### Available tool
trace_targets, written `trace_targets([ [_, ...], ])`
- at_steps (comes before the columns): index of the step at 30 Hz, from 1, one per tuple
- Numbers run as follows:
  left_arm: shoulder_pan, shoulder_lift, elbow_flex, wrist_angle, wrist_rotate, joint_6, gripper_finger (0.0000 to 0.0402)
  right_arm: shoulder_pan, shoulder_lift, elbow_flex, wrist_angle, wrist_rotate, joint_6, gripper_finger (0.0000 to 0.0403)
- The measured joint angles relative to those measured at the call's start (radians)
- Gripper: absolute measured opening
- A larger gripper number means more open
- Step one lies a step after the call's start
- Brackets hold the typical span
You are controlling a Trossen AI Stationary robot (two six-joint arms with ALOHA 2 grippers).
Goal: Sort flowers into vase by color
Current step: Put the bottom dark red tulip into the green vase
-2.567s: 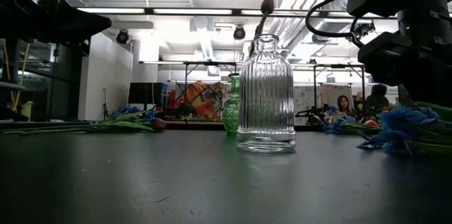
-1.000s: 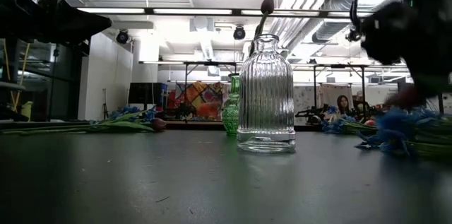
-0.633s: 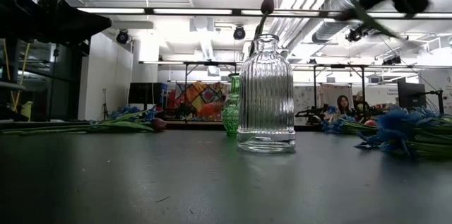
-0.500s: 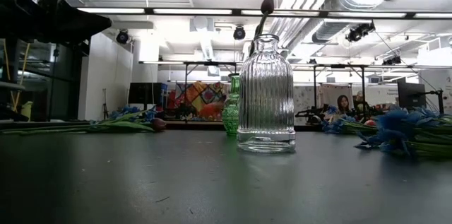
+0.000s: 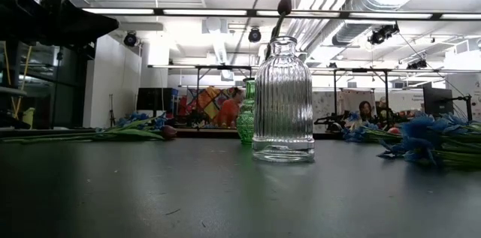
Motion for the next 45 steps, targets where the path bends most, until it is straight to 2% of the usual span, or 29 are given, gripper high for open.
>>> trace_targets([
  [3,0.000,0.000,0.000,0.000,0.000,0.000,0.0000,-0.028,0.080,0.103,-0.090,-0.003,-0.089,0.0000],
  [8,0.000,0.000,0.000,0.000,0.000,0.000,0.0000,-0.058,0.173,0.258,-0.244,-0.011,-0.147,0.0000],
  [16,0.000,0.000,0.000,0.000,0.000,0.000,0.0000,-0.110,0.200,0.384,-0.326,-0.085,-0.125,0.0000],
  [22,0.000,0.000,0.000,0.000,0.000,0.000,0.0000,-0.130,0.194,0.422,-0.488,-0.114,-0.045,0.0000],
  [33,0.000,0.000,0.000,0.000,0.000,0.000,0.0000,-0.129,0.195,0.385,-0.469,-0.093,-0.044,0.0000],
  [38,0.000,0.000,0.000,0.000,0.000,0.000,0.0000,-0.129,0.218,0.384,-0.492,-0.082,0.025,0.0002],
  [42,0.000,0.000,0.000,0.000,0.000,0.000,0.0000,-0.129,0.241,0.384,-0.493,-0.081,0.078,0.0024],
  [45,0.000,0.000,0.000,0.000,0.000,0.000,0.0000,-0.129,0.250,0.383,-0.498,-0.101,0.083,0.0064],
])
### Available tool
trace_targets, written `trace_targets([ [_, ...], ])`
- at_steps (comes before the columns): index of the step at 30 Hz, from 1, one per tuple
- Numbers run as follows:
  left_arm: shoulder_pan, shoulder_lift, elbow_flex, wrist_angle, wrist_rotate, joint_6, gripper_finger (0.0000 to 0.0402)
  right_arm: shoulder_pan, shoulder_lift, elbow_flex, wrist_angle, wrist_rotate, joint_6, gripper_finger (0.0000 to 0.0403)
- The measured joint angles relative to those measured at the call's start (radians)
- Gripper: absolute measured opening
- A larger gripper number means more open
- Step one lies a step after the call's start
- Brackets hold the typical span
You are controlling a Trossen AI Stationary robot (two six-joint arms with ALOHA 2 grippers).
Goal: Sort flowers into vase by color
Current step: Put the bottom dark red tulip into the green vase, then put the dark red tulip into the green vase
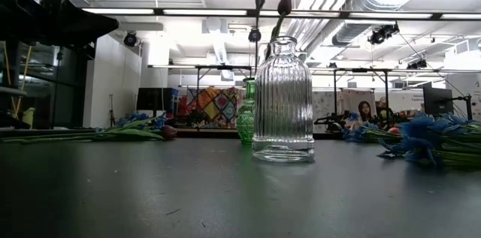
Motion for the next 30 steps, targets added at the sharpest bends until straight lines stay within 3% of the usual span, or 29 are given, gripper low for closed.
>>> trace_targets([
  [7,0.000,0.000,0.000,0.000,0.000,0.000,0.0000,0.000,-0.009,0.005,-0.002,-0.015,0.026,0.0195],
  [11,0.000,0.000,0.000,0.000,0.000,0.000,0.0000,0.000,-0.010,0.034,-0.007,-0.034,0.022,0.0245],
  [21,0.000,0.000,0.000,0.000,0.000,0.000,0.0000,-0.025,0.000,0.037,-0.213,-0.039,0.100,0.0261],
  [30,0.000,0.000,0.000,0.000,0.000,0.000,0.0000,-0.031,-0.007,0.037,-0.287,-0.071,0.184,0.0261],
])
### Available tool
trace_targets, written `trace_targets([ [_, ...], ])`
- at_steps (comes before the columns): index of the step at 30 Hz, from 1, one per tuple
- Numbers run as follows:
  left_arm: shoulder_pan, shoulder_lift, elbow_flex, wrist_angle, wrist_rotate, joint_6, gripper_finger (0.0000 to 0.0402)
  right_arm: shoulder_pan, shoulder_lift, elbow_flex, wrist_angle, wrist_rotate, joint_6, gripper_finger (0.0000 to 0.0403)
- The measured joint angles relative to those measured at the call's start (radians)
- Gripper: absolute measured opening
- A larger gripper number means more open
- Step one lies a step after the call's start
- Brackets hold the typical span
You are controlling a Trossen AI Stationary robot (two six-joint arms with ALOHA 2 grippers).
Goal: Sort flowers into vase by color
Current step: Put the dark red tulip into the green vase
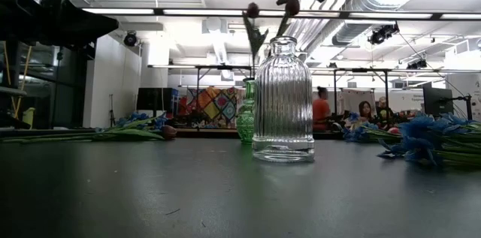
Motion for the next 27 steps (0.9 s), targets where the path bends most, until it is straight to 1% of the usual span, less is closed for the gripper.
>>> trace_targets([
  [2,0.000,0.000,0.000,0.000,0.000,0.000,0.0000,0.001,0.000,0.000,0.021,-0.004,0.000,0.0261],
  [4,0.000,0.000,0.000,0.000,0.000,0.000,0.0000,0.002,-0.006,0.000,0.072,-0.037,-0.003,0.0261],
  [7,0.000,0.000,0.000,0.000,0.000,0.000,0.0000,0.003,-0.022,0.000,0.144,-0.099,-0.022,0.0261],
  [10,0.000,0.000,0.000,0.000,0.000,0.003,0.0000,0.003,-0.036,0.000,0.189,-0.166,-0.076,0.0261],
  [13,0.000,0.000,0.000,0.033,-0.017,0.042,0.0000,0.003,-0.053,0.000,0.224,-0.245,-0.133,0.0261],
  [15,0.000,0.000,0.000,0.073,-0.019,0.010,0.0000,0.003,-0.073,0.000,0.245,-0.292,-0.146,0.0261],
  [17,0.000,0.000,0.000,0.146,-0.019,-0.062,0.0000,0.003,-0.102,0.000,0.248,-0.322,-0.150,0.0261],
  [20,0.000,0.000,0.000,0.271,-0.019,-0.198,0.0000,0.003,-0.156,0.000,0.249,-0.328,-0.150,0.0261],
  [22,0.000,0.000,0.000,0.367,-0.020,-0.262,0.0000,0.003,-0.196,0.000,0.251,-0.327,-0.150,0.0261],
  [25,0.000,0.000,0.001,0.498,-0.057,-0.277,0.0000,0.003,-0.255,0.000,0.238,-0.296,-0.147,0.0261],
  [27,0.000,0.000,0.001,0.591,-0.128,-0.248,0.0000,0.003,-0.289,0.000,0.214,-0.248,-0.134,0.0261],
])
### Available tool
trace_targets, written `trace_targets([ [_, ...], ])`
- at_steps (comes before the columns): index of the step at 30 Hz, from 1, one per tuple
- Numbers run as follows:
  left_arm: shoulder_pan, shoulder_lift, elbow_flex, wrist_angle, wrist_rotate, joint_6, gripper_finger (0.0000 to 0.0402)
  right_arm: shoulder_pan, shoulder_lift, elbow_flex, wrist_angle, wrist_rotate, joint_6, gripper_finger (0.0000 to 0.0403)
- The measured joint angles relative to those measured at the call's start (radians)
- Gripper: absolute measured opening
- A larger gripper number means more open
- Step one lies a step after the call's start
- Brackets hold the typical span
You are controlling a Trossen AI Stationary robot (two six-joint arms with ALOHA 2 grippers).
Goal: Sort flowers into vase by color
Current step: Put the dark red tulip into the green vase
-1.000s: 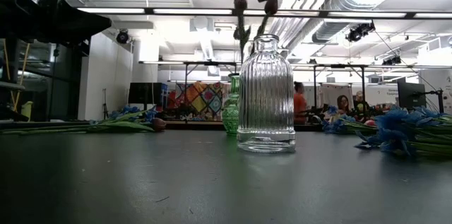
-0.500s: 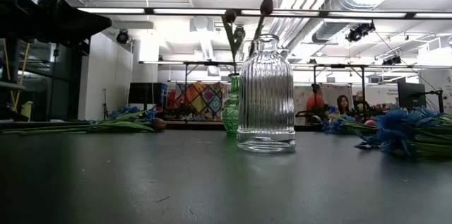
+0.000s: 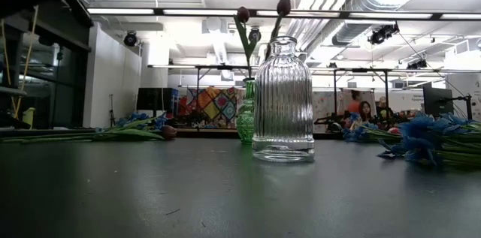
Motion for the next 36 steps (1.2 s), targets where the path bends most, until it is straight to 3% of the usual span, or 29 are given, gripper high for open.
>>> trace_targets([
  [3,0.000,0.000,0.009,0.088,-0.182,0.002,0.0000,0.000,-0.038,0.000,-0.055,0.082,0.000,0.0261],
  [5,0.000,0.025,0.051,0.011,-0.245,-0.062,0.0000,0.000,-0.048,0.000,-0.087,0.130,0.001,0.0261],
  [8,0.001,0.139,0.170,-0.187,-0.247,-0.142,0.0000,0.000,-0.048,0.000,-0.115,0.184,0.001,0.0261],
  [13,0.064,0.448,0.434,-0.567,-0.242,-0.252,0.0013,-0.004,-0.013,0.000,-0.118,0.217,-0.010,0.0261],
  [19,0.241,0.721,0.735,-1.354,-0.054,-0.445,0.0048,-0.012,0.038,0.000,-0.189,0.220,-0.027,0.0261],
  [23,0.327,0.841,0.780,-1.647,0.083,-0.525,0.0075,-0.012,0.059,0.000,-0.270,0.219,-0.025,0.0261],
  [27,0.372,0.928,0.740,-1.722,0.156,-0.558,0.0103,-0.012,0.065,0.000,-0.311,0.219,-0.027,0.0261],
  [36,0.518,1.155,0.682,-1.591,0.243,-0.393,0.0131,-0.012,0.065,0.000,-0.312,0.215,-0.053,0.0261],
])
